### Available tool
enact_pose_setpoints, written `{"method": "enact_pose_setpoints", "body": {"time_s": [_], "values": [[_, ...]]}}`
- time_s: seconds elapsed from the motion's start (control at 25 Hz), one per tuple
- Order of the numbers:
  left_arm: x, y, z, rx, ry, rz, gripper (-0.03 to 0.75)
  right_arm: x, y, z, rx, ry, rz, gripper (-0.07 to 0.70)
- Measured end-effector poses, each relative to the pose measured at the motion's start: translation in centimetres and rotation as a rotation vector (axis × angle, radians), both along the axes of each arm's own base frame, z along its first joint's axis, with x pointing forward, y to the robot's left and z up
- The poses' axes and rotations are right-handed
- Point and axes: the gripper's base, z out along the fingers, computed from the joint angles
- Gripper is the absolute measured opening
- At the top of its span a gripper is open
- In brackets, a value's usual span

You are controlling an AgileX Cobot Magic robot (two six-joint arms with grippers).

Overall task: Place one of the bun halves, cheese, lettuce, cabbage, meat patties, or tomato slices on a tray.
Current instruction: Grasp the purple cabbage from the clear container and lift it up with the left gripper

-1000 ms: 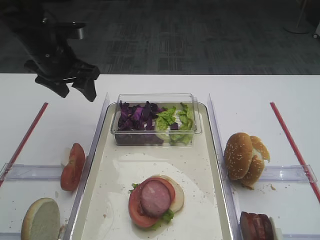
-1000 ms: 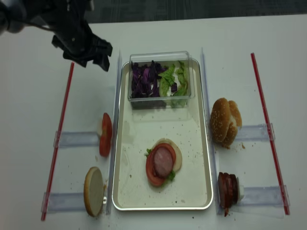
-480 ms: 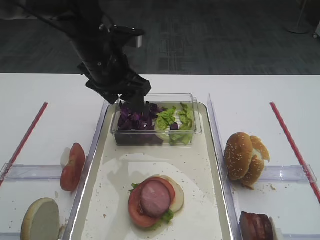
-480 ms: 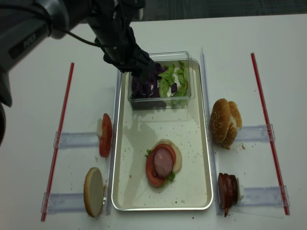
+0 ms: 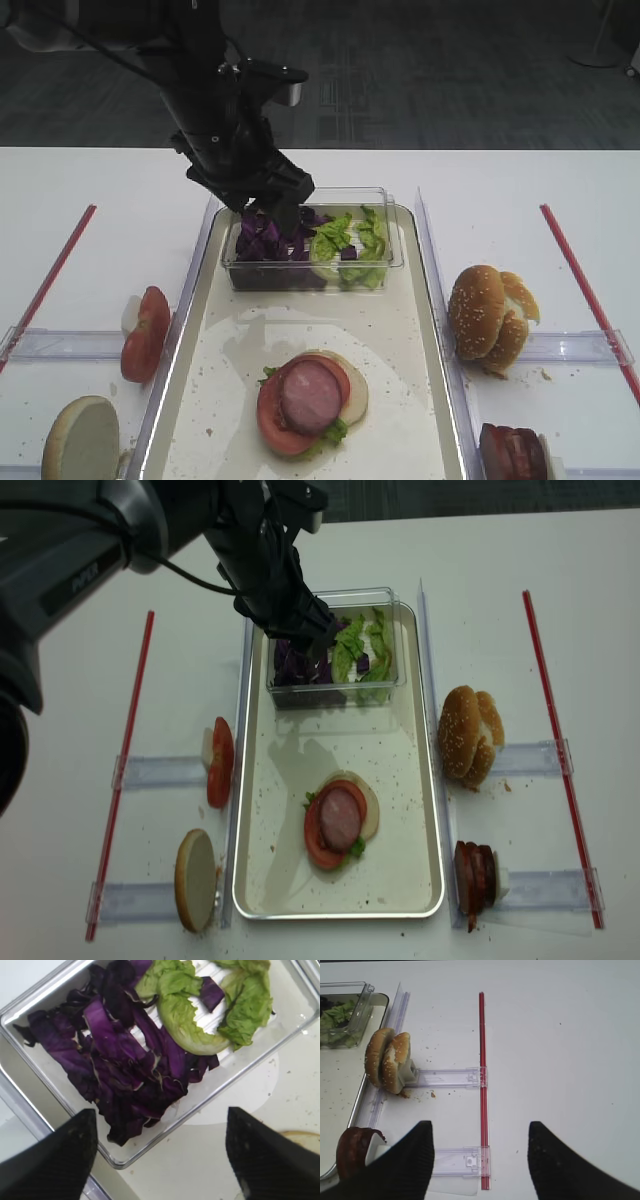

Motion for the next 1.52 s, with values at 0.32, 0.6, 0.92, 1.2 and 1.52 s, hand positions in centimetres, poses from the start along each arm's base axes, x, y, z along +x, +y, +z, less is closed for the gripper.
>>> {"method": "enact_pose_setpoints", "body": {"time_s": [0.32, 0.6, 0.92, 1.2, 1.52], "values": [[1.8, -0.9, -1.3, 0.001, -0.009, -0.002, 0.457, 0.0, 0.0, 0.0, -0.005, 0.0, 0.003, 0.445], [3.5, -1.8, -2.9, 0.016, 0.019, -0.013, 0.451, 0.0, 0.0, 0.0, -0.005, 0.0, 0.003, 0.445], [5.3, -1.1, -4.7, 0.027, 0.045, 0.015, 0.451, 0.0, 0.0, 0.0, -0.005, 0.0, 0.003, 0.445], [5.9, -0.8, -6.2, 0.038, 0.072, 0.021, 0.45, 0.0, 0.0, 0.0, -0.005, 0.0, 0.003, 0.445], [6.1, -1.0, -7.4, 0.029, 0.084, 0.017, 0.44, 0.0, 0.0, 0.0, -0.005, 0.0, 0.003, 0.445]]}}
